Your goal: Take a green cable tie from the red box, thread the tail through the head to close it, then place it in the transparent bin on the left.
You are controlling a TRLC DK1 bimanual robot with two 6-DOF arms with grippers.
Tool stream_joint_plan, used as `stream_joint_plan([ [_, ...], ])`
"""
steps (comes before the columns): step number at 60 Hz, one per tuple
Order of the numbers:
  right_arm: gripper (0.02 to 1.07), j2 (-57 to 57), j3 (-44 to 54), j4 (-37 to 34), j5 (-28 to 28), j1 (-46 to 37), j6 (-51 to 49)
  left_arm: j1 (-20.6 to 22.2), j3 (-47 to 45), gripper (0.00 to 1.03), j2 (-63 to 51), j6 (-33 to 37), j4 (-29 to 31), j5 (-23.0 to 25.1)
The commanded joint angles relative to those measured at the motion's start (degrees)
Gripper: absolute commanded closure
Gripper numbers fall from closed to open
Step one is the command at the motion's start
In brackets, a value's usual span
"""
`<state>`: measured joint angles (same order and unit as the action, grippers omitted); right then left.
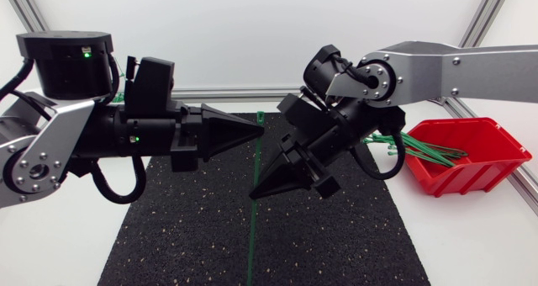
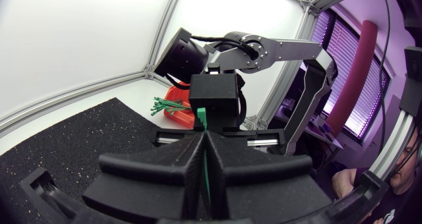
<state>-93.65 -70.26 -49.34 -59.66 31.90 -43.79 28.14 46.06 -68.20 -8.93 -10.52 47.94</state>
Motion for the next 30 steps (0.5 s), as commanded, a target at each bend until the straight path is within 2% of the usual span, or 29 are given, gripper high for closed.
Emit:
stream_joint_plan([
  [1, 1.01, 1.27, 1.62, -0.40, 0.86, 0.62, -1.39, -0.19, -0.27, 1.00, 0.27, 0.58, -0.64, 0.13],
  [5, 1.00, 1.36, 1.62, -0.23, 1.30, 0.36, -1.47, -0.63, 0.78, 1.00, 0.35, -0.30, 0.15, 0.13],
  [10, 0.78, 2.06, 2.06, -0.23, 2.27, -0.35, -1.47, -1.16, 2.98, 1.00, 0.09, -1.27, 2.70, 0.22],
  [16, 0.59, 4.17, 2.85, -0.05, 2.71, -2.54, -1.82, -2.56, 6.14, 1.00, -0.70, -1.53, 6.92, 0.40],
  [30, 0.39, 9.53, 5.48, 0.83, 8.07, -7.91, -3.93, -8.10, 9.31, 1.00, -0.35, -1.53, 12.55, 2.15],
])
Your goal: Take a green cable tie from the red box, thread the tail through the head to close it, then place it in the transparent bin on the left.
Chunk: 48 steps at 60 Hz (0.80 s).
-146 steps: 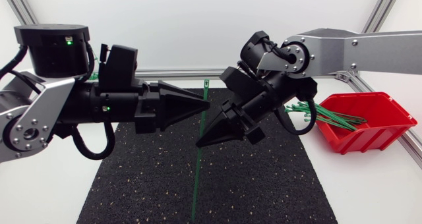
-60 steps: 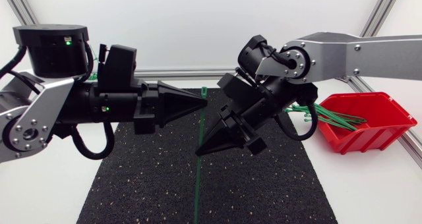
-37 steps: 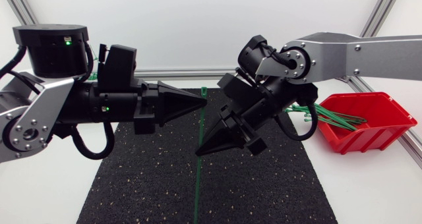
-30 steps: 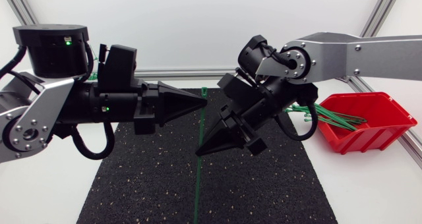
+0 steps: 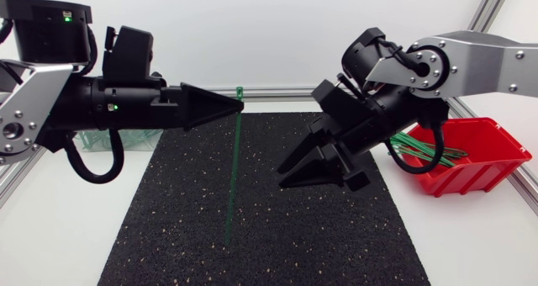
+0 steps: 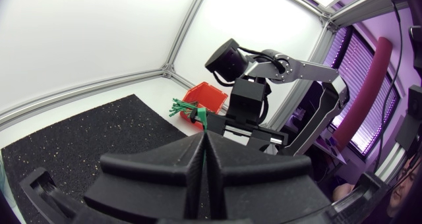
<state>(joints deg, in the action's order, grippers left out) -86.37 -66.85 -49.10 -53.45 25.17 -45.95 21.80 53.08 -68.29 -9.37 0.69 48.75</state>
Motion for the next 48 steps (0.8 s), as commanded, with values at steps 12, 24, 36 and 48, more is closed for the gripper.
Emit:
stream_joint_plan([
  [12, 0.14, 6.04, 5.15, 5.24, 12.67, -0.03, -0.89, -6.95, 5.19, 1.00, -2.20, -1.09, 5.20, 4.86],
  [24, 0.14, 9.73, 11.48, 20.71, 26.21, 5.07, -1.68, -9.23, 7.65, 1.00, -7.21, -1.44, 9.42, 8.55],
  [36, 0.14, 11.92, 15.43, 30.29, 39.04, 11.66, -5.55, -11.43, 9.41, 1.00, -10.90, -9.62, 9.95, 12.86],
  [48, 0.14, 11.92, 18.51, 40.93, 48.97, 16.84, -11.70, -12.75, 11.61, 1.00, -14.24, -11.38, 12.76, 12.95],
])
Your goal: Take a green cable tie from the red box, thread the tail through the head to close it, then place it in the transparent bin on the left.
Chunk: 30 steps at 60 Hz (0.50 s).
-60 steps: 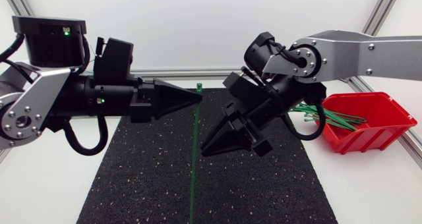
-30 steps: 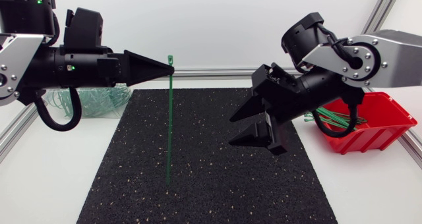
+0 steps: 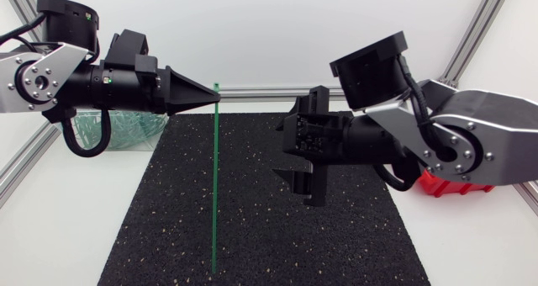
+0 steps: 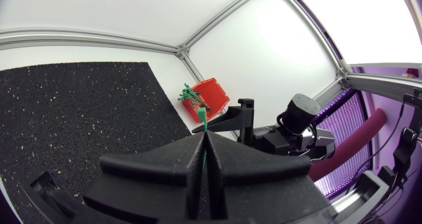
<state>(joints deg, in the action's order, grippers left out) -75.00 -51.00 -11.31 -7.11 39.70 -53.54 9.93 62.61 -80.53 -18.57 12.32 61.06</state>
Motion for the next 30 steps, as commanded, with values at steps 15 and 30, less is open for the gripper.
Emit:
stream_joint_plan([
  [15, 0.14, -3.04, 8.82, 20.45, 14.15, 9.78, -15.46, -4.22, 3.75, 1.00, -6.22, -3.23, 4.73, 0.55],
  [30, 0.14, -10.87, 11.28, 34.51, 16.96, 13.21, -27.23, -4.92, 6.21, 1.00, -10.43, -1.03, 8.16, 1.08],
])
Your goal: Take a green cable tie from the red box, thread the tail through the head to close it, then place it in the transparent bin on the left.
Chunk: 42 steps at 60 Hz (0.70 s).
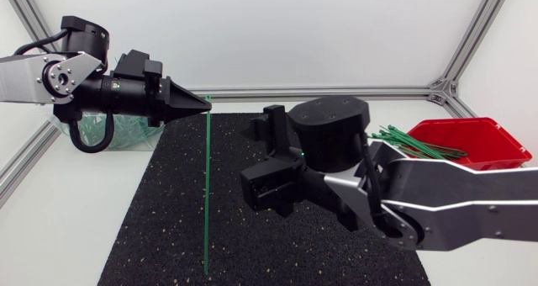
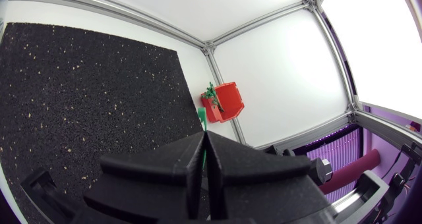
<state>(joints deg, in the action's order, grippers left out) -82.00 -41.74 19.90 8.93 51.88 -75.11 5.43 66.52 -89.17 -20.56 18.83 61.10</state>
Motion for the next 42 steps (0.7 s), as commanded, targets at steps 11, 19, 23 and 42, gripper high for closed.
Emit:
stream_joint_plan([
  [11, 0.14, -8.18, 4.38, 11.12, 1.00, 4.28, -10.67, -1.56, 3.44, 1.00, -3.30, 2.01, 2.62, 1.13],
  [19, 0.14, -9.59, 5.88, 16.49, 0.12, 6.04, -14.27, -1.65, 5.29, 1.00, -5.05, 6.23, 7.45, 1.21],
  [23, 0.14, -9.76, 6.58, 18.60, -0.14, 6.83, -15.50, -1.65, 5.99, 1.00, -5.76, 7.99, 9.38, 1.13],
  [42, 0.14, -14.51, 10.45, 30.46, -4.18, 8.24, -26.31, -1.74, 10.12, 1.00, -10.15, 20.56, 20.81, 1.13],
])
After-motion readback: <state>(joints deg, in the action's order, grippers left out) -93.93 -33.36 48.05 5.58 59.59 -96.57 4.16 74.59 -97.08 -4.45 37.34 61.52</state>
